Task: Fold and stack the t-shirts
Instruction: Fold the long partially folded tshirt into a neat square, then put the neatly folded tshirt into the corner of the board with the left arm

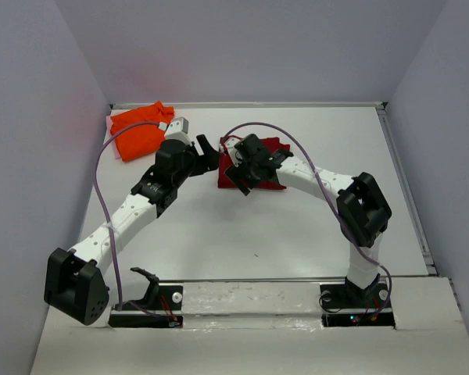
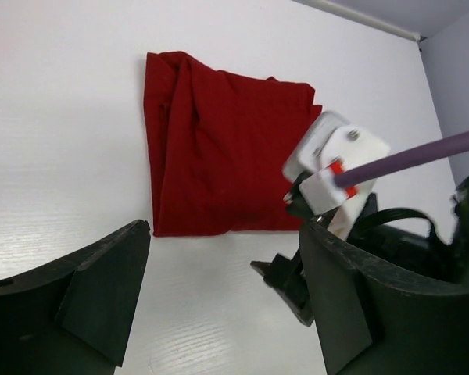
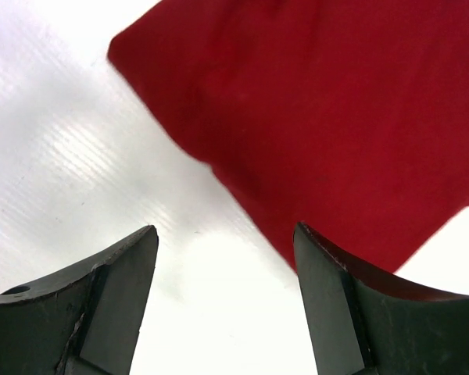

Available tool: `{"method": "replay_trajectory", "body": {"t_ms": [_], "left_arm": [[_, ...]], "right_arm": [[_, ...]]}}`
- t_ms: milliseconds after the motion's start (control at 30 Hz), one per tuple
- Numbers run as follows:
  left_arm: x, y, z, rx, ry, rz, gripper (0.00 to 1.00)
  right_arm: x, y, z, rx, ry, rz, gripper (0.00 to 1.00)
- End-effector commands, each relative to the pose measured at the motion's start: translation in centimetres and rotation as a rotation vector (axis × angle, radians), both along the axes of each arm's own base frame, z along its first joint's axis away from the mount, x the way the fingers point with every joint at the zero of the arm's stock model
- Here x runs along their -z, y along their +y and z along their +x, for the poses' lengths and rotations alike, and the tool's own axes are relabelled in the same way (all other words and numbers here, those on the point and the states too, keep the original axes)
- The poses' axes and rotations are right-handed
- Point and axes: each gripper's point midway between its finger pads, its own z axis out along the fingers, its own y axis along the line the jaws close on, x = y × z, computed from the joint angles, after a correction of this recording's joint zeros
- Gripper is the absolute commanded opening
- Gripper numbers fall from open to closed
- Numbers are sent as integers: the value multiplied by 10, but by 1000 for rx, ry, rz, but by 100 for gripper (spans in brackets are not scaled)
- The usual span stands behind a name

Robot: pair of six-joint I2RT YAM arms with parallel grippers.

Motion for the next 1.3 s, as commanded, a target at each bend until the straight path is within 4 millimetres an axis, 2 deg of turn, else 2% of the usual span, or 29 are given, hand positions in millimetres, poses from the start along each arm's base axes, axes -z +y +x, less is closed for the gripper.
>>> {"method": "replay_trajectory", "body": {"t_ms": [0,167,433,667,800,867,1067,1167,1267], "left_arm": [[-30,15,3,-61,-69,-61,86],[-43,21,1,-56,-85,-104,86],[-55,13,-16,18,-102,-167,86],[-48,17,-19,13,-98,-160,86],[-38,14,-16,22,-80,-164,86],[-38,11,-14,33,-82,-173,86],[-32,10,-11,33,-78,-167,86],[-27,12,-10,20,-73,-162,86],[-16,13,-10,13,-57,-165,86]], "right_arm": [[19,12,-11,-72,7,-25,75],[33,8,-10,-73,-6,-70,75],[36,0,17,-15,-101,-156,75],[31,-1,23,6,-127,-162,75],[43,-4,26,1,-136,-198,75],[58,-4,26,0,-116,-220,74],[79,-2,24,-8,-78,-233,60],[80,-1,25,-13,-76,-232,49],[81,2,23,-19,-66,-216,33]]}}
